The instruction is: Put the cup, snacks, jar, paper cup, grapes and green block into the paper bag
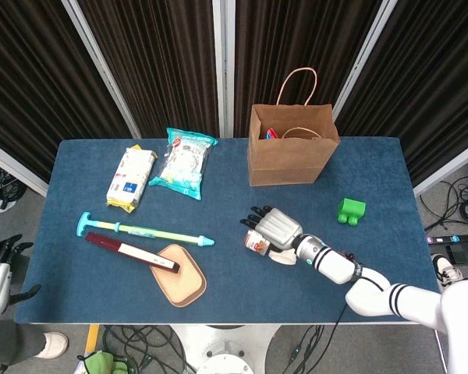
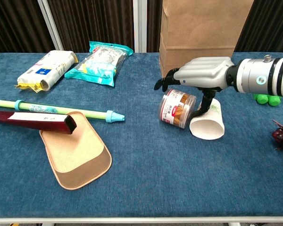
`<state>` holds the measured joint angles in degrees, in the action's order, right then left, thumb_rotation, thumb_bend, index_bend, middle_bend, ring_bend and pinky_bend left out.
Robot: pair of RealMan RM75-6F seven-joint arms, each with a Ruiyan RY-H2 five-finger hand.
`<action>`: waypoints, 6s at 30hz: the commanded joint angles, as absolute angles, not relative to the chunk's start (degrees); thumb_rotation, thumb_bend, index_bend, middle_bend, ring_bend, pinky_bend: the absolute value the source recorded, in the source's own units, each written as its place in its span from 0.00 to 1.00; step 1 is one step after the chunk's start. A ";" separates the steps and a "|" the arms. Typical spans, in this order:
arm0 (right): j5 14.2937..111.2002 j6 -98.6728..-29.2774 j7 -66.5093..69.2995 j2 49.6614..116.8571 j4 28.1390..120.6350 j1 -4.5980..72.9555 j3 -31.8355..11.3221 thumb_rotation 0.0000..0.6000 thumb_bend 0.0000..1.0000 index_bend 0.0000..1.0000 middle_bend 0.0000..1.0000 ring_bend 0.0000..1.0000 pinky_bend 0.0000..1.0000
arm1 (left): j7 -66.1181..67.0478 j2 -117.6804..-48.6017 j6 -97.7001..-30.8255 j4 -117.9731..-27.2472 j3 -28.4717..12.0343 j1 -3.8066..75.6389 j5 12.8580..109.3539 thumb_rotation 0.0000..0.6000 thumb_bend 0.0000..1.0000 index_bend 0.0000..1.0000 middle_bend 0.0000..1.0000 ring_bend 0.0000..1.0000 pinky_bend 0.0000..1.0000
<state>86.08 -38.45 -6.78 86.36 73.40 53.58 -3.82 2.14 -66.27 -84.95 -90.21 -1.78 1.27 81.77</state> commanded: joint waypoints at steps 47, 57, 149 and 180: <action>59.54 -58.59 -11.71 79.67 64.92 53.25 -27.65 1.00 0.27 0.50 0.49 0.28 0.38 | 1.01 -66.69 -84.88 -89.43 -1.18 0.97 82.71 1.00 0.00 0.29 0.23 0.16 0.14; 53.85 -50.74 -15.37 83.85 58.92 56.30 -25.53 1.00 0.27 0.35 0.41 0.23 0.33 | 1.16 -66.81 -84.39 -89.47 -1.24 1.11 82.36 1.00 0.00 0.29 0.23 0.16 0.14; 102.47 -74.75 2.47 86.04 63.40 42.77 -4.28 1.00 0.21 0.49 0.41 0.18 0.24 | 6.33 -67.03 -87.12 -90.43 -2.17 0.76 82.44 1.00 0.00 0.29 0.23 0.16 0.14; 62.42 -56.09 -11.17 80.54 63.53 53.63 -26.96 1.00 0.20 0.38 0.37 0.14 0.21 | 5.60 -67.30 -86.76 -89.93 -2.04 0.59 82.29 1.00 0.00 0.29 0.23 0.16 0.14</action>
<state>65.64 -59.70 -7.87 79.43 65.80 51.57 -26.88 5.59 -67.29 -86.79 -89.95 -2.02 0.57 82.32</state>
